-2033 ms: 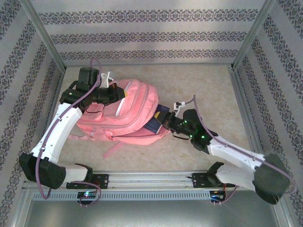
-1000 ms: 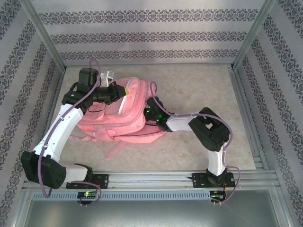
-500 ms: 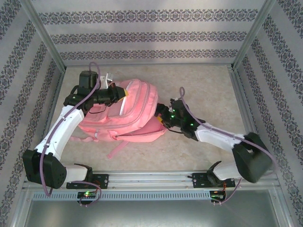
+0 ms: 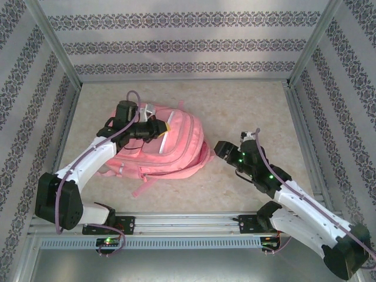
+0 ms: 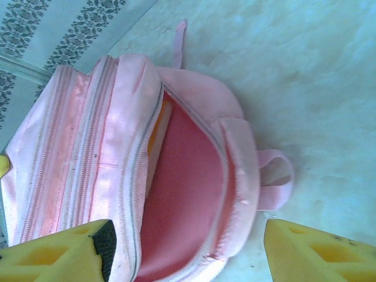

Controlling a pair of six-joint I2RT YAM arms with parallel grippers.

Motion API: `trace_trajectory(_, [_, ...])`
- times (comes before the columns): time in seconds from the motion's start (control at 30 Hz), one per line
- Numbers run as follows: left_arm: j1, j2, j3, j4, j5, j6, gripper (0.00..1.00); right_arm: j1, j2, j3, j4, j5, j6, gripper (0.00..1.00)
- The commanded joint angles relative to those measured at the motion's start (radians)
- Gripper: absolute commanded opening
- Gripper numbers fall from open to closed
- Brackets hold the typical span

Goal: Pack the student bag

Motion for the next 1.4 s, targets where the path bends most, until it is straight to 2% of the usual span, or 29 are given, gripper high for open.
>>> trace_trajectory(0.0, [-0.064,0.024,0.003,0.123,-0.067,-0.023,0.0,0.006,-0.034,-0.011,-0.08,0.042,-0.089,0.67])
trace_trajectory(0.2, [-0.176,0.103,-0.021,0.238,-0.184,-0.085,0.0,0.071,-0.05,0.01,-0.106,0.053,-0.134,0.66])
trace_trajectory(0.37, [-0.244,0.214,0.07,0.276,-0.248,-0.108,0.0,0.109,-0.052,0.019,-0.116,0.086,-0.157,0.67])
trace_trajectory(0.67, [-0.248,0.388,0.278,0.289,-0.271,-0.122,0.02,0.148,-0.028,0.038,-0.122,0.087,-0.218,0.66])
trace_trajectory(0.8, [-0.219,0.424,0.295,0.325,-0.222,-0.16,0.12,0.174,-0.009,0.038,-0.116,0.095,-0.239,0.65])
trace_trajectory(0.93, [-0.202,0.38,0.246,0.331,-0.171,-0.17,0.35,0.211,0.007,0.037,-0.111,0.112,-0.264,0.64])
trace_trajectory(1.03, [-0.199,0.316,0.217,0.279,-0.12,-0.137,0.45,0.242,0.019,0.03,-0.1,0.111,-0.287,0.62])
trace_trajectory(1.1, [-0.199,0.254,0.19,0.219,-0.115,-0.103,0.49,0.273,0.021,0.015,-0.074,0.109,-0.302,0.61])
trace_trajectory(1.2, [-0.195,0.145,0.157,0.081,-0.15,-0.032,0.52,0.34,0.036,-0.01,-0.028,0.119,-0.303,0.51])
trace_trajectory(1.37, [-0.176,-0.065,0.104,-0.14,-0.307,0.054,0.56,0.503,0.142,-0.009,0.043,0.201,-0.28,0.46])
